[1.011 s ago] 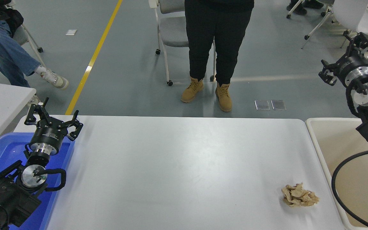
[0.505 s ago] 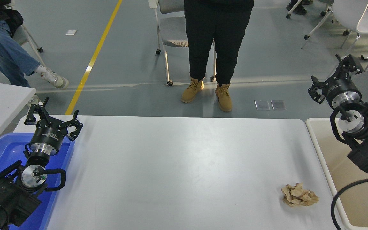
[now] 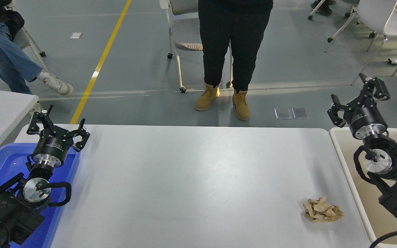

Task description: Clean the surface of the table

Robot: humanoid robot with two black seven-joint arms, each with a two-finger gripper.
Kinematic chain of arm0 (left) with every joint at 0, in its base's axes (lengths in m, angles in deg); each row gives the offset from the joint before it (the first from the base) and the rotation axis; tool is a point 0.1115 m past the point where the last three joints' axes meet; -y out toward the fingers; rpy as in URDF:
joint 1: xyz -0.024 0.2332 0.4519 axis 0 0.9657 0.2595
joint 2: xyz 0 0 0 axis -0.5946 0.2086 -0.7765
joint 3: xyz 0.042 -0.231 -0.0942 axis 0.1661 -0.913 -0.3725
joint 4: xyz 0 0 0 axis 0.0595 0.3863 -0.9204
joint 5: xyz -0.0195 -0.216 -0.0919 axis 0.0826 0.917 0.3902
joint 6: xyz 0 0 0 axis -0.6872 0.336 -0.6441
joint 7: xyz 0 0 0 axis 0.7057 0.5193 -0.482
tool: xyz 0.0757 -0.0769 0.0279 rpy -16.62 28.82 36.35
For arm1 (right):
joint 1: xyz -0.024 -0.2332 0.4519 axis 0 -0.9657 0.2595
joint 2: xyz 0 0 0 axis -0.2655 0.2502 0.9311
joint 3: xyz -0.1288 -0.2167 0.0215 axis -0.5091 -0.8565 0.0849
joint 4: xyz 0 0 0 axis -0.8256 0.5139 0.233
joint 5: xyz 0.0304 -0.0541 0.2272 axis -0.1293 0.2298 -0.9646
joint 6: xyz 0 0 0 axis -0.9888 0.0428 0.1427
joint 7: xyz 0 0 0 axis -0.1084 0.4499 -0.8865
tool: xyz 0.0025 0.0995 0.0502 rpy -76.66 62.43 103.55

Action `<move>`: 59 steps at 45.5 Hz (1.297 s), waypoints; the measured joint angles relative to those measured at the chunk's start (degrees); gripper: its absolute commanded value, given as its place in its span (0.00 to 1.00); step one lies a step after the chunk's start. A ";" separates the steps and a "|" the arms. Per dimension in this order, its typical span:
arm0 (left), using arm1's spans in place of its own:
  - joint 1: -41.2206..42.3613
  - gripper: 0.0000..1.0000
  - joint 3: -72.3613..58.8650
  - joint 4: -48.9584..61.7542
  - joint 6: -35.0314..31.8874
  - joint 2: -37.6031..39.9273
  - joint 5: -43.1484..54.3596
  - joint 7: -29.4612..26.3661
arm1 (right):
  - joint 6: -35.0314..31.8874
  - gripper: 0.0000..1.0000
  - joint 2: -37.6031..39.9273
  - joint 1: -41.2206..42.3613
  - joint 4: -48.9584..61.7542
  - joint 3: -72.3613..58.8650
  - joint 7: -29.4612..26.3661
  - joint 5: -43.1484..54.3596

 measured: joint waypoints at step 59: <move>0.00 1.00 0.00 -0.01 0.00 0.00 -0.01 0.00 | -4.93 0.98 19.67 24.18 -1.15 -61.48 -2.64 11.14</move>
